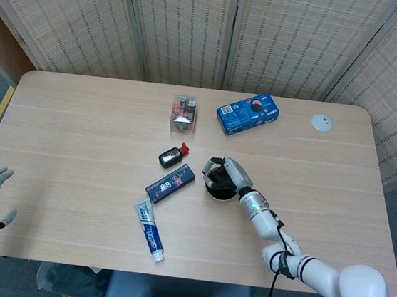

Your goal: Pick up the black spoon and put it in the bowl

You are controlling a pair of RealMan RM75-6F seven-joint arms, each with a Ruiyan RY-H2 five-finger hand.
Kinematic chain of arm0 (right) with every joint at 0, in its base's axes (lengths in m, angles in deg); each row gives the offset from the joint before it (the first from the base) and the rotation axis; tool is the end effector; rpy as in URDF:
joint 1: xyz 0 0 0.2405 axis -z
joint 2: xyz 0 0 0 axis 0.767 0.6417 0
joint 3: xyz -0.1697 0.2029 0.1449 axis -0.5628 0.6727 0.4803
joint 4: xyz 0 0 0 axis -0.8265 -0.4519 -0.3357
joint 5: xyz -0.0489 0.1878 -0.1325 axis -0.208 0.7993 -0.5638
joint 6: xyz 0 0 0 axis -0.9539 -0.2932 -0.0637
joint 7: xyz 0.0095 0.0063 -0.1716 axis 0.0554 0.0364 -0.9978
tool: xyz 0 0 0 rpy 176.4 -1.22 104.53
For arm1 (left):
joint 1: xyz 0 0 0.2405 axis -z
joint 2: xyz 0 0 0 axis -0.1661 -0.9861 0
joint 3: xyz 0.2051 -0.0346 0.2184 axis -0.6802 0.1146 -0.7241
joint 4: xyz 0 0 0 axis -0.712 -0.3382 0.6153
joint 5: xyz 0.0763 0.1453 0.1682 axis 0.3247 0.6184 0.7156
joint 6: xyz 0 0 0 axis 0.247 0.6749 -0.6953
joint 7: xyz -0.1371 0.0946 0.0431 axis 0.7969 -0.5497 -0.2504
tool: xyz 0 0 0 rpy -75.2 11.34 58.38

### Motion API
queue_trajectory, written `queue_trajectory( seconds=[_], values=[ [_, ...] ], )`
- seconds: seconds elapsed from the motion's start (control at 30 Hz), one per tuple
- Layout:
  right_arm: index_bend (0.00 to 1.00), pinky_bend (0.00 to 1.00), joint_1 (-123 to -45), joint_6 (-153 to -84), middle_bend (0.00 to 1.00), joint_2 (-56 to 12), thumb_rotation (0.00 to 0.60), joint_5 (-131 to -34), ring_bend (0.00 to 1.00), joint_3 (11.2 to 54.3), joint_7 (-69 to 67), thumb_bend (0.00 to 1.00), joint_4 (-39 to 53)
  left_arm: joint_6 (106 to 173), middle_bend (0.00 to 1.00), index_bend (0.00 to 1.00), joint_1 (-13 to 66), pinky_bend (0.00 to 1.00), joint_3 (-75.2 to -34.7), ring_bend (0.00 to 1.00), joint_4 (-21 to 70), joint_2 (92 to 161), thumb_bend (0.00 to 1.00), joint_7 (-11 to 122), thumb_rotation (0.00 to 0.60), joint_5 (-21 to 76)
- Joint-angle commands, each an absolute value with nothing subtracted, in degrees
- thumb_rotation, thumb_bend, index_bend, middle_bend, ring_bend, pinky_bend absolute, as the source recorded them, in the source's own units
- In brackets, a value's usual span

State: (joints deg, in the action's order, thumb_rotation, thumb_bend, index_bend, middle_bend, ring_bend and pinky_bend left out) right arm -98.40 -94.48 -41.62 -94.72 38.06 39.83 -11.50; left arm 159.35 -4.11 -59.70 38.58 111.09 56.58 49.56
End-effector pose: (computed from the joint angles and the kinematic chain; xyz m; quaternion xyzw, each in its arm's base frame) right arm -0.1724 -0.4644 -0.1205 0.5566 -0.6537 0.4667 0.2125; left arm -0.3830 0.2221 0.1482 -0.5833 -0.3877 -0.3772 0.6059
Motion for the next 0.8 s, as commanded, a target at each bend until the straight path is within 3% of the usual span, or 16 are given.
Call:
queue_trajectory(
  seconds=[0.03, 0.37, 0.8],
  values=[
    [0.67, 1.00, -98.18, -94.62, 1.00, -41.45, 0.600, -95.20, 1.00, 37.64, 40.52, 0.52, -11.72, 159.35, 0.13, 0.13, -4.13, 0.14, -59.67, 0.18, 38.51, 111.15, 0.24, 56.60, 0.600, 49.51],
    [0.67, 1.00, -96.82, -94.72, 1.00, -39.09, 0.600, -95.75, 1.00, 36.13, 40.76, 0.53, -12.30, 159.00, 0.13, 0.13, -4.04, 0.14, -59.65, 0.18, 38.27, 111.38, 0.24, 56.54, 0.600, 49.31],
    [0.67, 1.00, -100.18, -92.83, 1.00, -42.06, 0.600, -94.84, 1.00, 38.16, 40.68, 0.53, -16.67, 159.19, 0.13, 0.13, -4.68, 0.14, -59.97, 0.18, 38.16, 111.19, 0.24, 56.68, 0.600, 48.96]
  ],
)
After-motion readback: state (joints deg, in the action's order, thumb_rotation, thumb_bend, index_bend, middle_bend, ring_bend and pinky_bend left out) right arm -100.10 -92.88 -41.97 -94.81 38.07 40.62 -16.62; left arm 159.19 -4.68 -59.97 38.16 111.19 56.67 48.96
